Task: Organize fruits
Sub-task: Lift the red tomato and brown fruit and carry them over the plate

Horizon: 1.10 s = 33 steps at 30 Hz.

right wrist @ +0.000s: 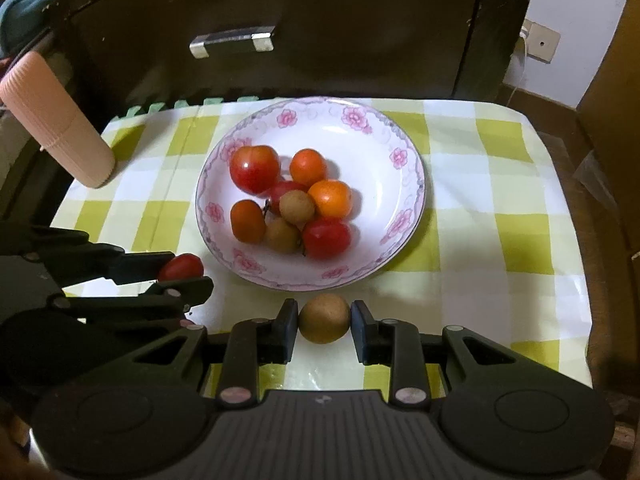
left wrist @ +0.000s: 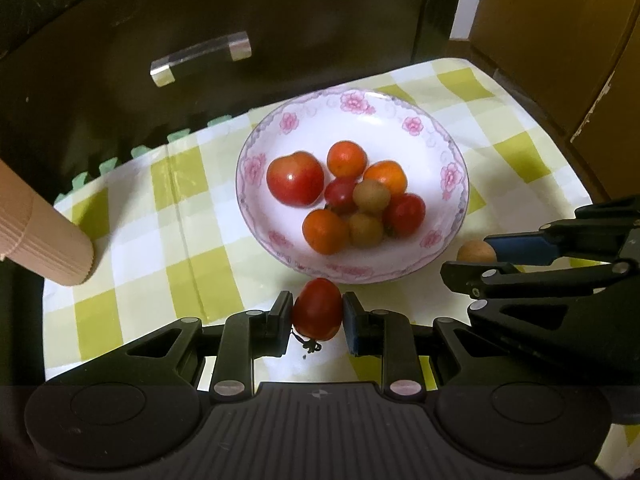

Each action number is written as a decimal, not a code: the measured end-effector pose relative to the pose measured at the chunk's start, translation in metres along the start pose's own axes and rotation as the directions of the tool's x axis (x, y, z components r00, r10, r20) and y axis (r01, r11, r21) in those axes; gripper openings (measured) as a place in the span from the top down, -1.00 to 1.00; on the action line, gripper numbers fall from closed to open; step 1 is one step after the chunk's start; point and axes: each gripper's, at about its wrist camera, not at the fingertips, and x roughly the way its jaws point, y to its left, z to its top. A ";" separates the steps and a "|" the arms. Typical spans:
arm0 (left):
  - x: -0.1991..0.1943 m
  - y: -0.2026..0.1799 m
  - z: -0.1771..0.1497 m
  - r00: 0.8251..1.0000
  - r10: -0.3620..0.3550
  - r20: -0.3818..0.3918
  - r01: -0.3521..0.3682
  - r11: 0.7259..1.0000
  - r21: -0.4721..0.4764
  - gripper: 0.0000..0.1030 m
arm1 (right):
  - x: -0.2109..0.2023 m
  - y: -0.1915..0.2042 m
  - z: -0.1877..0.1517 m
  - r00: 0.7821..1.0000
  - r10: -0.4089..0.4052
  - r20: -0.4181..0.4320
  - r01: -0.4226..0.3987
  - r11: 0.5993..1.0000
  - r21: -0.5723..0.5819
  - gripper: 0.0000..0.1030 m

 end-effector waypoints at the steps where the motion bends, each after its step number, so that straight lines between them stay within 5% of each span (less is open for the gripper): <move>1: -0.001 -0.001 0.002 1.000 0.002 0.003 -0.002 1.000 0.000 0.34 | -0.001 -0.001 0.001 1.000 -0.002 0.005 0.002 1.000 0.002 0.46; 19: 0.003 -0.004 0.053 0.998 0.026 0.054 -0.026 1.000 -0.009 0.34 | -0.007 -0.025 0.045 0.997 -0.013 0.074 0.011 0.999 0.032 0.46; 33: 0.036 0.002 0.068 0.999 0.032 0.042 -0.031 0.999 -0.019 0.33 | 0.031 -0.043 0.065 0.997 0.022 0.077 -0.027 0.997 0.071 0.46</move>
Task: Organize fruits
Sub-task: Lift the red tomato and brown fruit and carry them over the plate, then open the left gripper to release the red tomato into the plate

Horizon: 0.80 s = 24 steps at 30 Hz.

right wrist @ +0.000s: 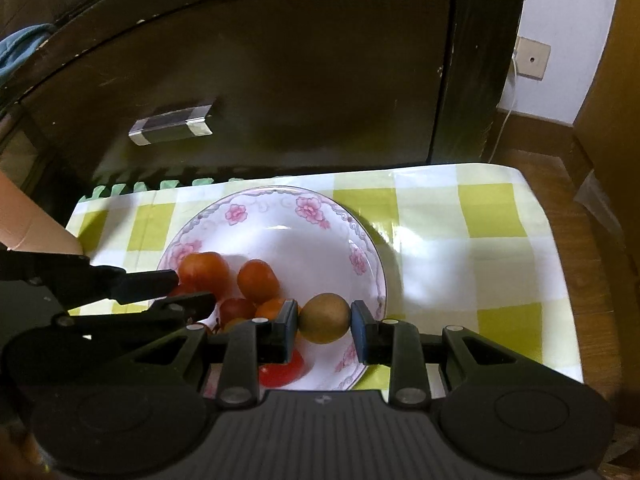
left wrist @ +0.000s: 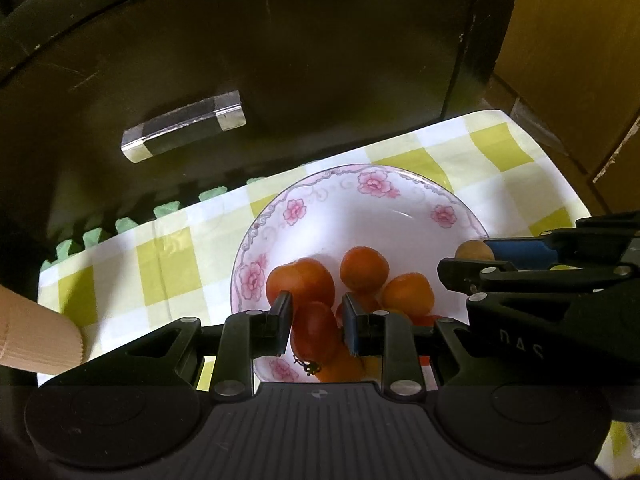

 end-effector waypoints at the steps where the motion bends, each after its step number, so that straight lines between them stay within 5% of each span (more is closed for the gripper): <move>1: 0.000 -0.001 0.001 1.000 0.007 0.004 -0.007 1.000 0.006 0.33 | 0.002 -0.001 0.000 1.000 0.003 0.001 -0.003 1.000 0.003 0.46; 24: 0.006 -0.005 0.009 0.996 0.026 0.081 -0.029 0.999 0.035 0.30 | 0.021 -0.015 0.009 1.000 0.024 0.019 -0.025 0.997 0.075 0.46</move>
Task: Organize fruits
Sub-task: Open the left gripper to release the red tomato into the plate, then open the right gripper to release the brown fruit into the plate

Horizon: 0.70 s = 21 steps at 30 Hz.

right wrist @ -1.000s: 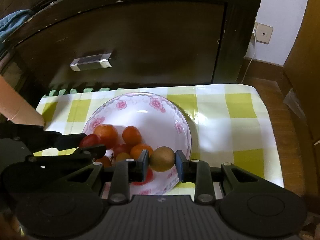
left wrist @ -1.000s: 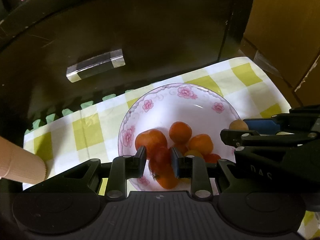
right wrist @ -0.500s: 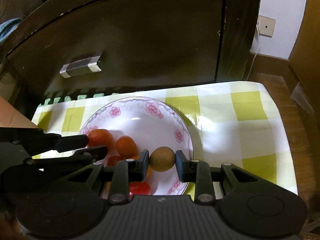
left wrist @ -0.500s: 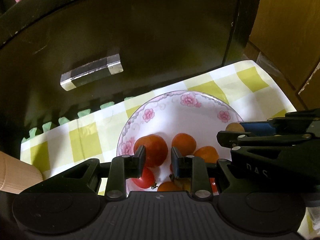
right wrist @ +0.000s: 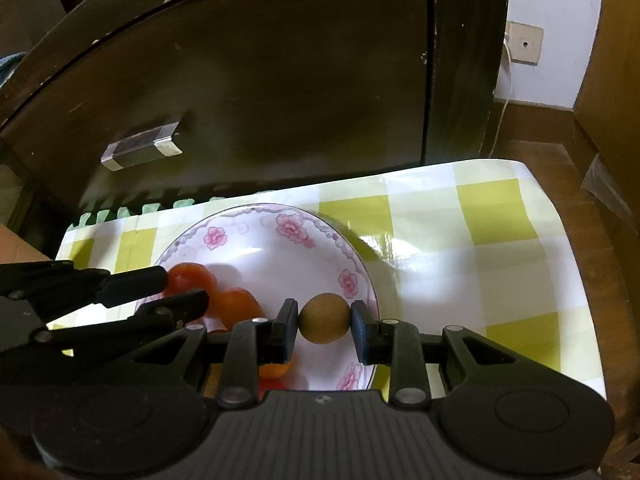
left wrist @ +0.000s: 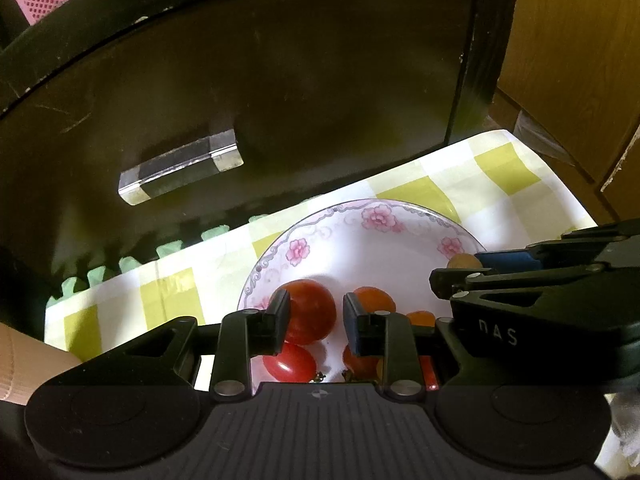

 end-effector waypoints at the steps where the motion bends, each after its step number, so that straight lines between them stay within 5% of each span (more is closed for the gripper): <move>1: 0.000 0.000 0.000 1.000 0.004 0.002 -0.004 1.000 0.004 0.30 | 0.000 0.000 0.000 1.000 0.001 -0.003 -0.001 1.000 0.000 0.46; 21: -0.001 0.006 -0.003 1.000 -0.015 0.019 0.015 1.000 -0.024 0.17 | 0.006 -0.002 0.001 1.000 0.016 -0.012 -0.015 0.999 0.030 0.46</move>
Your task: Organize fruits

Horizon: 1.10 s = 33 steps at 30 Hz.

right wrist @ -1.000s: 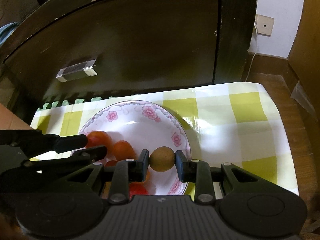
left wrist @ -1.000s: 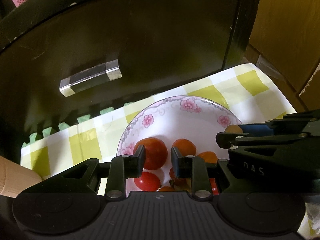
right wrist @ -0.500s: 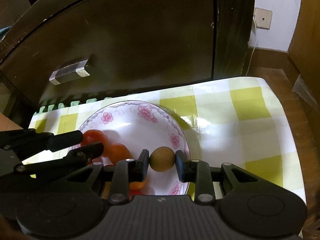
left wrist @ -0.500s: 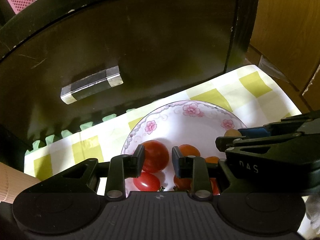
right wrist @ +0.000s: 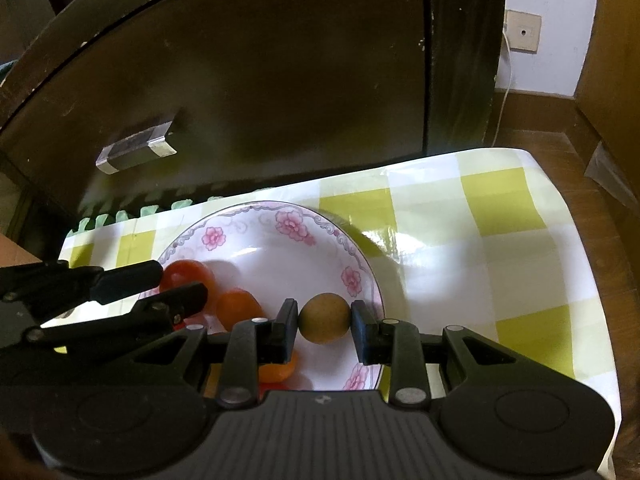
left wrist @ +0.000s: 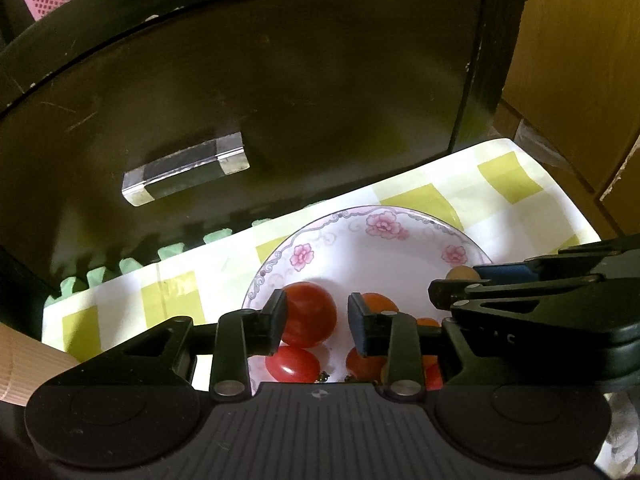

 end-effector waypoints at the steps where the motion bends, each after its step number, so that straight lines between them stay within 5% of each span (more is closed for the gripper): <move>1: 0.000 0.000 0.000 1.000 0.000 -0.002 0.000 1.000 -0.004 0.13 | -0.001 -0.001 -0.001 1.000 0.000 0.001 0.000 1.000 0.000 0.45; 20: -0.027 0.006 -0.007 0.999 -0.023 0.029 0.024 0.999 -0.035 -0.18 | -0.024 -0.004 -0.008 1.000 0.002 0.027 -0.003 0.999 0.040 0.31; 33: -0.069 0.014 -0.020 0.994 0.018 0.104 -0.014 0.999 -0.039 -0.66 | -0.065 0.006 -0.023 0.996 0.002 0.091 -0.007 0.999 0.052 0.27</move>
